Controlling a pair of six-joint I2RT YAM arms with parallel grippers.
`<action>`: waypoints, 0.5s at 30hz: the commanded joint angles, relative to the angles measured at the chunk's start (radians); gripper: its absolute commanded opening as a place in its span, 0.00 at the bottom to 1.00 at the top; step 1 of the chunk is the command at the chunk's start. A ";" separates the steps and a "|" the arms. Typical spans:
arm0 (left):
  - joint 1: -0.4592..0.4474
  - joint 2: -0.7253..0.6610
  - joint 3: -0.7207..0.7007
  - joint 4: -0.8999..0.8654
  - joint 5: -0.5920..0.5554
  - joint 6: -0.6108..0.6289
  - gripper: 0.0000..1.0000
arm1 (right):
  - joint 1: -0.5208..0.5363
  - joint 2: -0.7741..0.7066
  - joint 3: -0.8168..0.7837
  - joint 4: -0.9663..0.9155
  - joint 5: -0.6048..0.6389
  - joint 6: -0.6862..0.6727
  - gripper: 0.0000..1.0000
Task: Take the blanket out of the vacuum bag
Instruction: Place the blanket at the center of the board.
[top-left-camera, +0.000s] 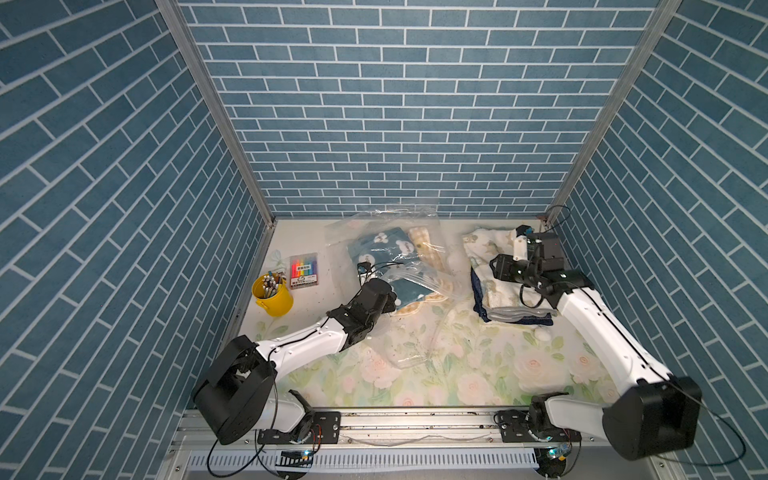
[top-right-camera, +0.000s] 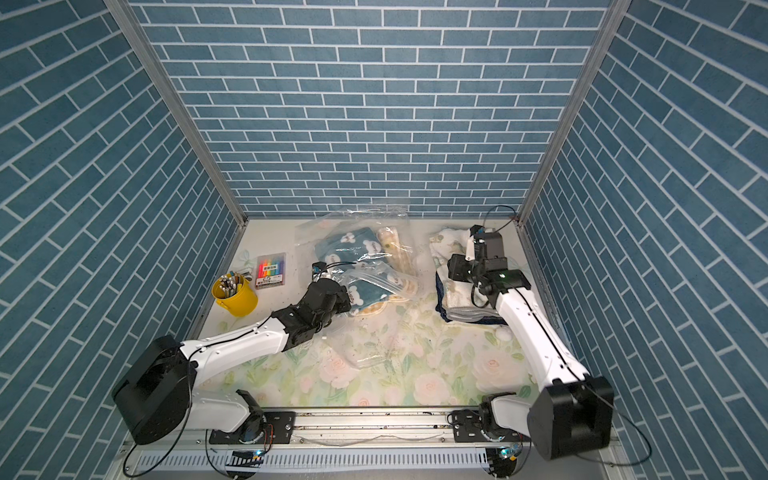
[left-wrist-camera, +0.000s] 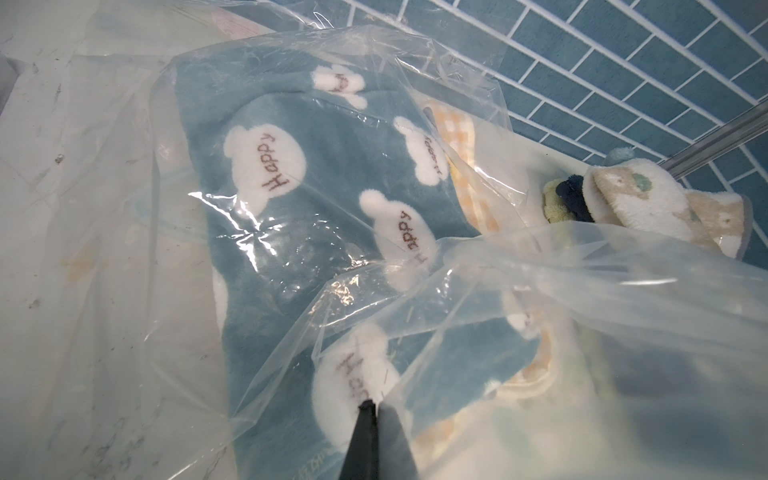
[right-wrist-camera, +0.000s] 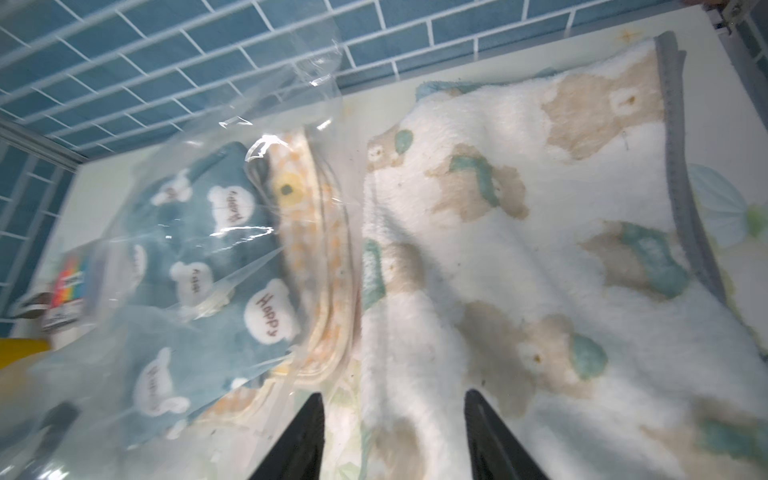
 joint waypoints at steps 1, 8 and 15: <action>0.008 -0.008 0.010 -0.036 -0.020 0.006 0.00 | 0.069 0.159 0.124 0.012 0.229 -0.074 0.59; 0.008 -0.010 0.000 -0.072 -0.025 0.017 0.00 | 0.117 0.518 0.459 -0.040 0.454 -0.146 0.66; 0.010 -0.002 0.011 -0.092 -0.034 0.035 0.00 | 0.174 0.725 0.656 -0.080 0.511 -0.266 0.67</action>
